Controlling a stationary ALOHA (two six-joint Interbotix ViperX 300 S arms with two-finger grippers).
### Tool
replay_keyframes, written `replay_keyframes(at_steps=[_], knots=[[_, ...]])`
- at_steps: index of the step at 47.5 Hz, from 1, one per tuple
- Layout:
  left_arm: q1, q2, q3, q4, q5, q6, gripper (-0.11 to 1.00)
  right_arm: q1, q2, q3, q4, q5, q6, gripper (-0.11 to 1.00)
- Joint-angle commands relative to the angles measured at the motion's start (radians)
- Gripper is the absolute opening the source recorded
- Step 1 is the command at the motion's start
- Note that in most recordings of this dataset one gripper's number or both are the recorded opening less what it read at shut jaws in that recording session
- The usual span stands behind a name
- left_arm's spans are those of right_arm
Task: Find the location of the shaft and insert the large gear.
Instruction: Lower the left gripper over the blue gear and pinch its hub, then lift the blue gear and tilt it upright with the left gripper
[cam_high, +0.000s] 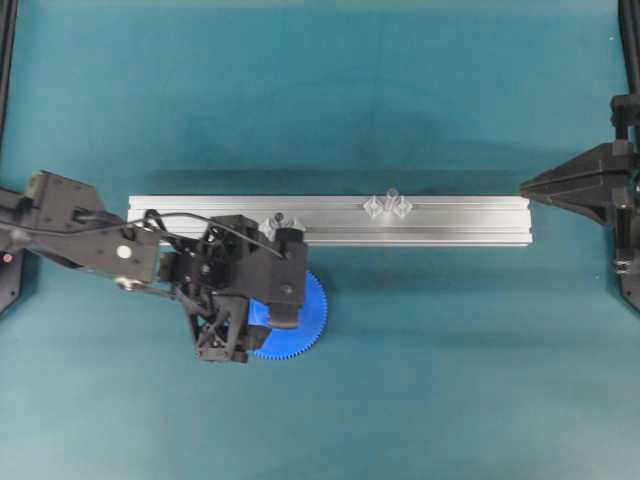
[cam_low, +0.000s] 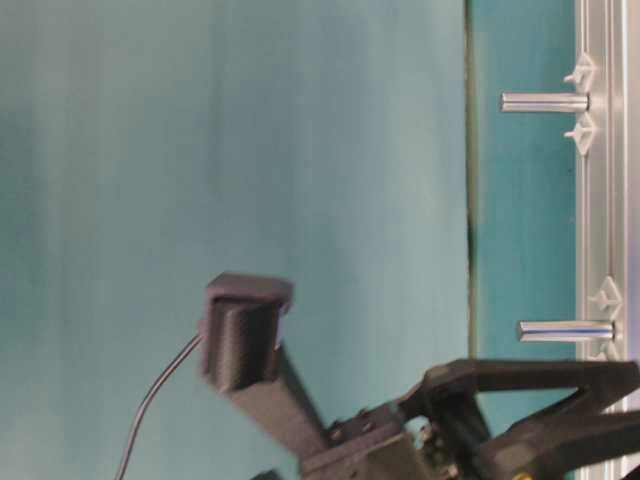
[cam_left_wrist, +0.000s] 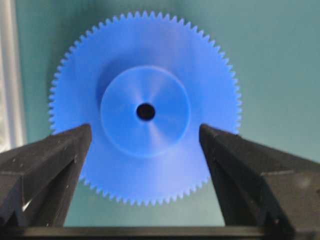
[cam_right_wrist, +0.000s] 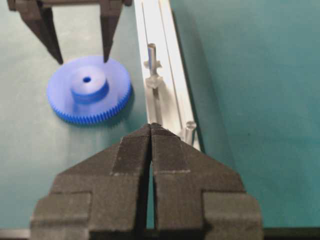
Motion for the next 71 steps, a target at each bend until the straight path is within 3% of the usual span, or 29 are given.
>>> replay_keyframes(at_steps=[1,60,67,71], knots=[[0.000,0.005,-0.029,0.003,-0.003,0.002,0.91,-0.002,0.005,-0.009,0.002,-0.006,0.009,0.02],[0.009,0.095,-0.066,0.003,0.015,-0.020,0.92,-0.002,-0.046,0.026,0.021,0.003,0.011,0.01],[0.009,0.095,-0.067,0.003,0.020,-0.020,0.86,-0.002,-0.046,0.025,0.021,0.002,0.011,0.02],[0.009,0.092,-0.067,0.003,0.020,-0.023,0.73,-0.002,-0.046,0.025,0.025,0.003,0.011,0.01]])
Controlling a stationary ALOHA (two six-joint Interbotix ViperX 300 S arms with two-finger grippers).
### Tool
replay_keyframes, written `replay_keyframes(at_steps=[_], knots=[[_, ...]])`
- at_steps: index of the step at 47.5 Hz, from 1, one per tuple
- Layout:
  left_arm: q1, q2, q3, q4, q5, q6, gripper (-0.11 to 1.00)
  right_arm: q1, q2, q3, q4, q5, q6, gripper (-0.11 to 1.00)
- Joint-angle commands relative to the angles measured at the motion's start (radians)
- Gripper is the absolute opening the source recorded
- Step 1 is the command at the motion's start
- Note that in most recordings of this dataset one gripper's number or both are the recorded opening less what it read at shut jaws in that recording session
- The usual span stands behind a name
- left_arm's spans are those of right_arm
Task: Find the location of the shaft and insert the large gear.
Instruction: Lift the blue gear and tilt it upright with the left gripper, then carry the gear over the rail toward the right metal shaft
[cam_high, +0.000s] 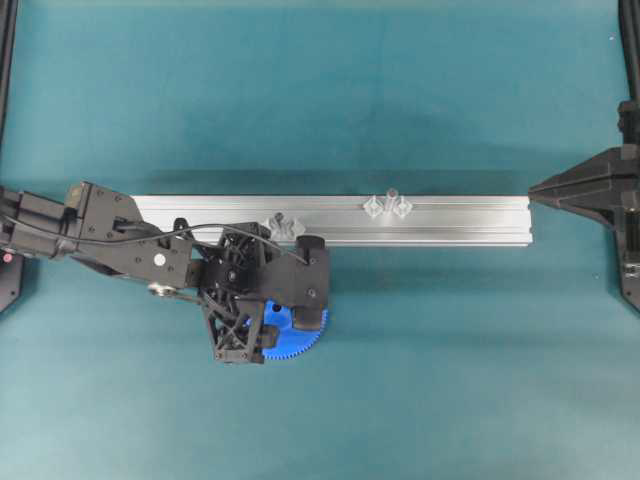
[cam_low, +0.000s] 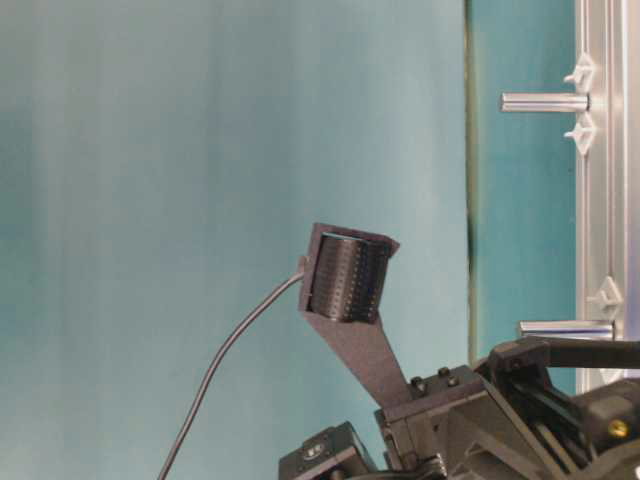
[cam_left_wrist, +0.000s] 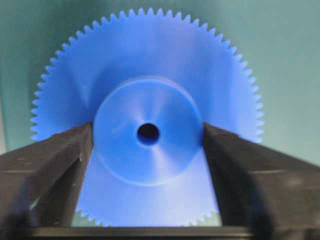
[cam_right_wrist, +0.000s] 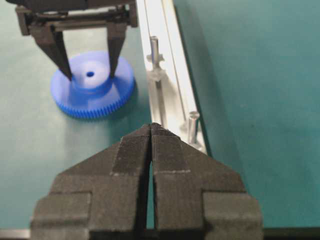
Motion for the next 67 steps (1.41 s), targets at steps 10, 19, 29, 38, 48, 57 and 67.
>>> replay_keyframes(at_steps=[10,19,29,38,48,57,67], knots=[[0.003,-0.015,-0.023,0.003,-0.002,0.000,0.72,-0.002,0.005,-0.009,0.005,-0.009,0.011,0.02],[0.003,-0.043,-0.038,0.003,-0.009,0.009,0.72,-0.002,0.006,-0.008,0.005,-0.009,0.011,0.01],[0.003,-0.077,-0.072,0.003,-0.018,0.009,0.72,-0.002,0.005,-0.005,0.005,-0.009,0.011,0.02],[0.005,-0.110,-0.098,0.003,-0.006,0.015,0.72,-0.002,-0.009,0.008,0.005,-0.009,0.011,0.02],[0.040,-0.156,-0.146,0.003,-0.003,0.097,0.72,-0.002,-0.026,0.012,0.005,-0.008,0.011,0.02],[0.087,-0.176,-0.172,0.003,-0.003,0.184,0.72,-0.002,-0.026,0.011,0.005,-0.006,0.011,0.01],[0.156,-0.146,-0.236,0.003,-0.005,0.229,0.72,-0.002,-0.028,0.012,0.005,-0.006,0.011,0.01]])
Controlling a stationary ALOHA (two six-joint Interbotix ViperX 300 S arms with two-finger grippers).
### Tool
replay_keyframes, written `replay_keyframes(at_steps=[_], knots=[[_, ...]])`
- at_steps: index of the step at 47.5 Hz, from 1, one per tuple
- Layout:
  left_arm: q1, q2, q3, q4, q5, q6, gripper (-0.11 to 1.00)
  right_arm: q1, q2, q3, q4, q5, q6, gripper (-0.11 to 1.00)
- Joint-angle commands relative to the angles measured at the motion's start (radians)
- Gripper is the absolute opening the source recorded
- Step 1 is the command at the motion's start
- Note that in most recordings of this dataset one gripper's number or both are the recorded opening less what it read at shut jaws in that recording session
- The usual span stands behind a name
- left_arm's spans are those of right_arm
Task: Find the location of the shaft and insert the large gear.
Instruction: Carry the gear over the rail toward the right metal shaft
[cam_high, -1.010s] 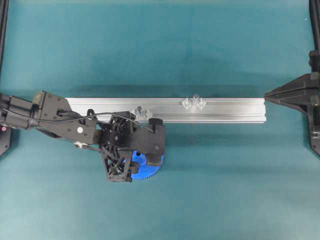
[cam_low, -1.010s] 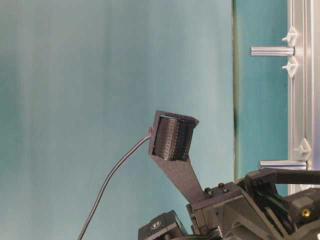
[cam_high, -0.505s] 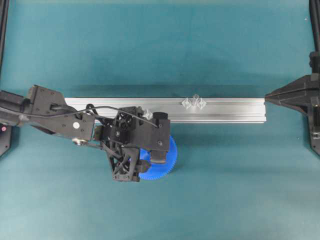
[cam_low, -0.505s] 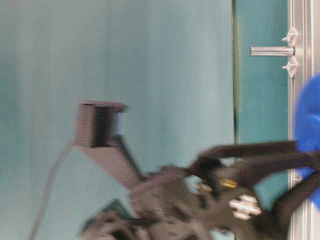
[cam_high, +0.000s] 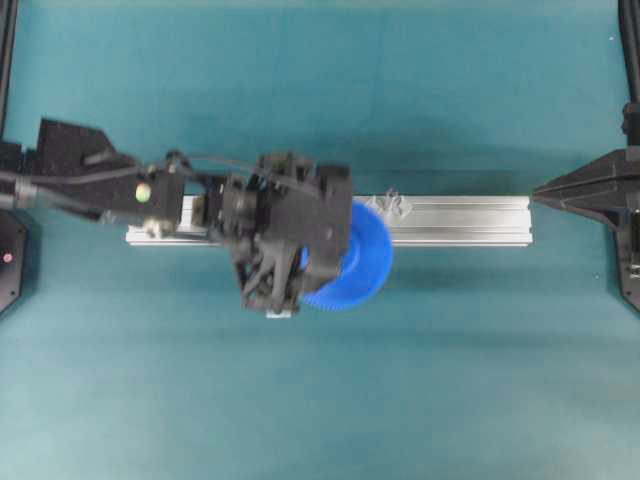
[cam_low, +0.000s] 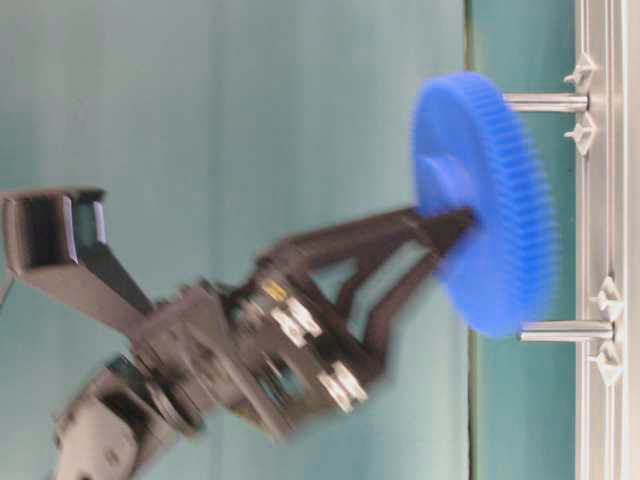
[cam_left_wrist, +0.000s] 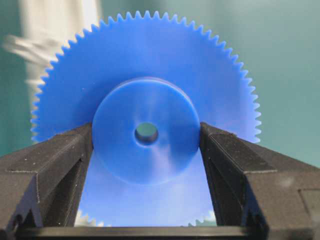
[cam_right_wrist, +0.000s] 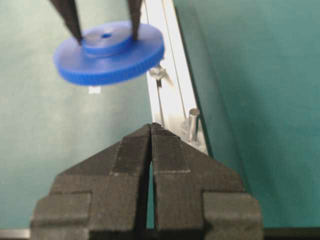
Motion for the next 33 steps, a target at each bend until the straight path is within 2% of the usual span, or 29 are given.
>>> replay_keyframes(at_steps=[1,15,26,33], knots=[[0.026,-0.003,-0.061,0.003,-0.009,0.020,0.72,-0.002,0.005,-0.009,0.005,-0.005,0.009,0.02],[0.054,0.132,-0.167,0.003,-0.020,0.150,0.72,-0.002,-0.009,0.012,0.003,-0.011,0.009,0.01],[0.077,0.202,-0.249,0.003,-0.015,0.186,0.72,-0.003,-0.055,0.025,0.003,0.000,0.009,0.02],[0.081,0.227,-0.258,0.003,-0.012,0.209,0.72,-0.011,-0.064,0.029,0.003,0.018,0.009,0.02]])
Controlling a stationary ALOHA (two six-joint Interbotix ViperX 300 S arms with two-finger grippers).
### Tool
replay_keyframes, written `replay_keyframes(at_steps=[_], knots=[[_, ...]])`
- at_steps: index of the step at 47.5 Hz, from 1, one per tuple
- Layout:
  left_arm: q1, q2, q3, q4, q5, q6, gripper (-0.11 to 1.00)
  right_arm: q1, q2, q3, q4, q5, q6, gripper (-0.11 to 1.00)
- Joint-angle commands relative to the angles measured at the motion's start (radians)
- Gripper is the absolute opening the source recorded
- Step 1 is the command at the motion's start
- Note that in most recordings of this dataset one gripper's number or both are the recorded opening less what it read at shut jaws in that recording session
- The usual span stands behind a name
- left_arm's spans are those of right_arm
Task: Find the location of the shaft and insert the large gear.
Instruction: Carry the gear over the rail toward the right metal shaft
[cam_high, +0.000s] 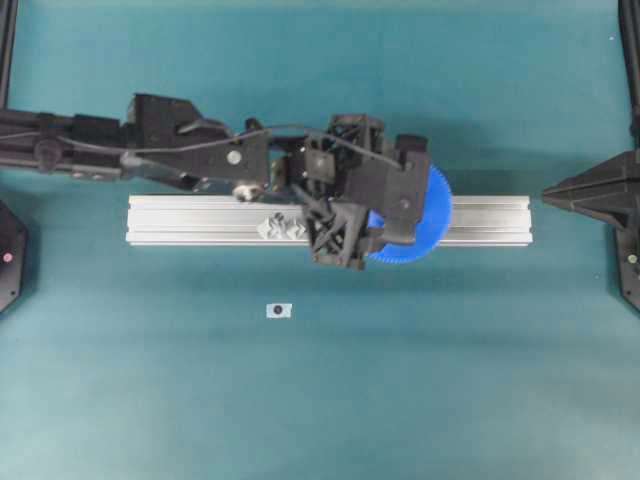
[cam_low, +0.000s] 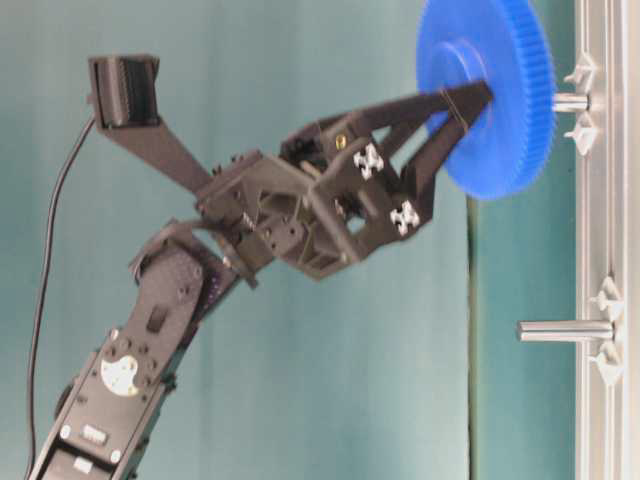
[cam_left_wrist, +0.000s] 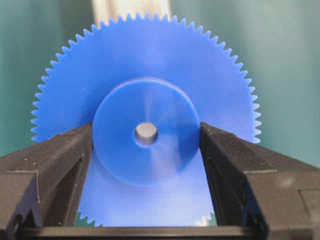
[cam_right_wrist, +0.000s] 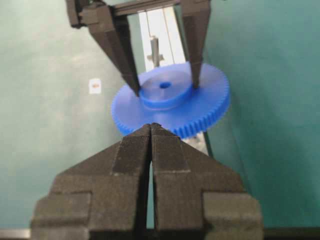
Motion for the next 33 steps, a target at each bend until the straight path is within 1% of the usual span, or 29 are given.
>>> replay_keyframes(at_steps=[1,9,17,33], knots=[[0.006,-0.008,-0.034,0.003,-0.006,0.008,0.72,-0.008,0.005,-0.011,0.002,0.002,0.009,0.02],[0.015,0.026,-0.034,0.003,-0.006,0.014,0.72,-0.014,0.005,-0.009,0.002,0.002,0.009,0.02],[0.026,0.031,-0.035,0.003,0.006,0.015,0.72,-0.021,0.005,-0.008,0.002,0.000,0.009,0.02],[0.077,0.029,-0.064,0.003,0.196,0.055,0.72,-0.032,0.005,-0.008,0.002,-0.002,0.009,0.01]])
